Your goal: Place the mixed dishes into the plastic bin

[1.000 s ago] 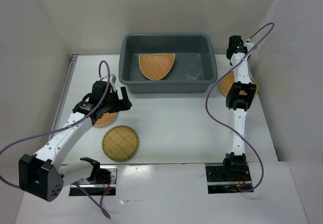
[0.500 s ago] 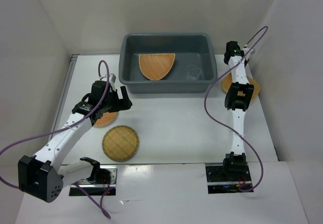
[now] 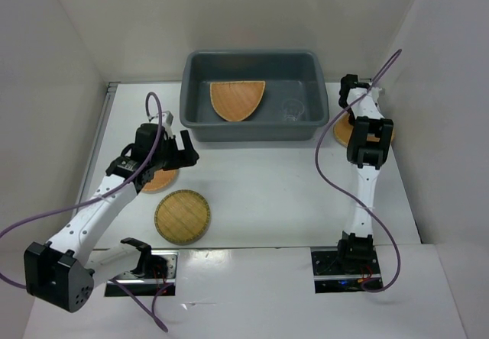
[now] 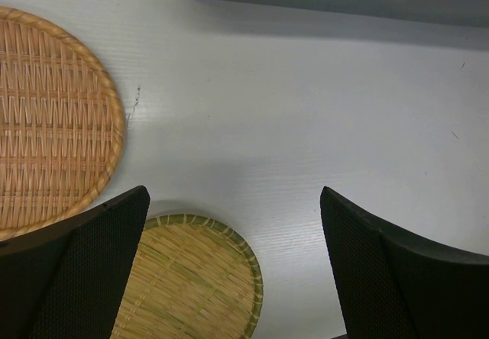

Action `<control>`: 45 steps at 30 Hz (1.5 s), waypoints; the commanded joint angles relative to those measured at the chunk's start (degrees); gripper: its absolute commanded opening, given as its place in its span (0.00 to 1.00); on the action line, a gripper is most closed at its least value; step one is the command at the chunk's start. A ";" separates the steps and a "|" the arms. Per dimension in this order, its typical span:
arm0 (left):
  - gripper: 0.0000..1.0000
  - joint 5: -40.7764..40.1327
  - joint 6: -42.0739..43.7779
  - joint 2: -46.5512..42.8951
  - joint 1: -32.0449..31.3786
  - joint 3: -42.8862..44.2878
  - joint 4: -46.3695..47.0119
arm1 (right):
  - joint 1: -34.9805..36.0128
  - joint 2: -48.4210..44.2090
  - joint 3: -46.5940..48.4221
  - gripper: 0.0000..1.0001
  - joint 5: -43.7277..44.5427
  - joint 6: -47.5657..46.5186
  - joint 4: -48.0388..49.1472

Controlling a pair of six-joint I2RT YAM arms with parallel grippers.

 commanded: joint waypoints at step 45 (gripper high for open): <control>0.99 -3.40 0.22 -6.17 0.20 -1.20 2.02 | 33.89 -41.12 -57.54 0.00 -54.98 0.61 5.55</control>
